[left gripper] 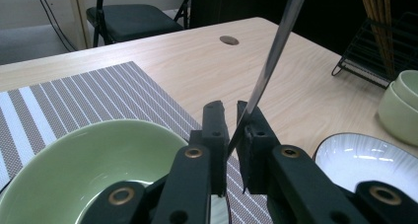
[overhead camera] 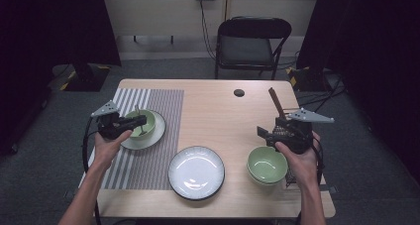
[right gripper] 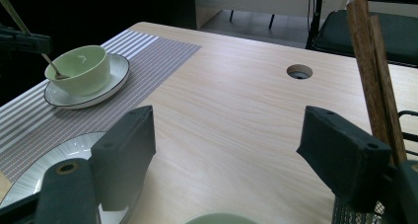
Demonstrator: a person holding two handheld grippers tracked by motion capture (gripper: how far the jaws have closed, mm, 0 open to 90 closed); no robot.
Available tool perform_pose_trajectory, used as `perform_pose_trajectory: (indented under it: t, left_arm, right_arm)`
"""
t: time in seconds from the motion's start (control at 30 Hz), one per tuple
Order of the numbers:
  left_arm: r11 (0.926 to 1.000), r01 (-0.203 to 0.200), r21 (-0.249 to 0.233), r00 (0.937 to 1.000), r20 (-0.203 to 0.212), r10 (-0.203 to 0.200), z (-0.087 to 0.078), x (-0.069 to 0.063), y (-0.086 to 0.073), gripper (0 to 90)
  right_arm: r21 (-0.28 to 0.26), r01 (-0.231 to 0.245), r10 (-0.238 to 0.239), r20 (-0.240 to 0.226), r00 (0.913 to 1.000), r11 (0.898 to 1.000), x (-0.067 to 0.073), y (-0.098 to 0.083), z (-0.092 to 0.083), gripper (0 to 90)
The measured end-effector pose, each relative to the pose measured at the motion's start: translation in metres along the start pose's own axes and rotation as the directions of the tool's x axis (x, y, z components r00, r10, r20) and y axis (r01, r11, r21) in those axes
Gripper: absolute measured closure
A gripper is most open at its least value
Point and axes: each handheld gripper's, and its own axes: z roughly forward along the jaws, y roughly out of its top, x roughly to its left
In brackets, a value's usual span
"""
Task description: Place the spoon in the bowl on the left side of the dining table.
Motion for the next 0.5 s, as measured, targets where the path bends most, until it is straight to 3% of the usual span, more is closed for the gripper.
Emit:
perform_pose_trajectory:
  t: [0.13, 0.5]
  left_arm:
    - [0.9997, -0.014, 0.020, 0.9995, -0.027, 0.015, -0.0034, -0.0022, 0.0001, 83.4]
    - [1.0000, 0.002, 0.008, 0.9996, -0.028, -0.002, -0.0081, -0.0020, -0.0098, 81.1]
  right_arm:
    - [-0.004, 0.001, -0.001, 0.001, 1.0000, 1.000, 0.0000, 0.0003, -0.0006, 21.1]
    - [-0.006, -0.006, 0.006, 0.003, 1.0000, 1.000, -0.0026, -0.0007, -0.0010, 21.1]
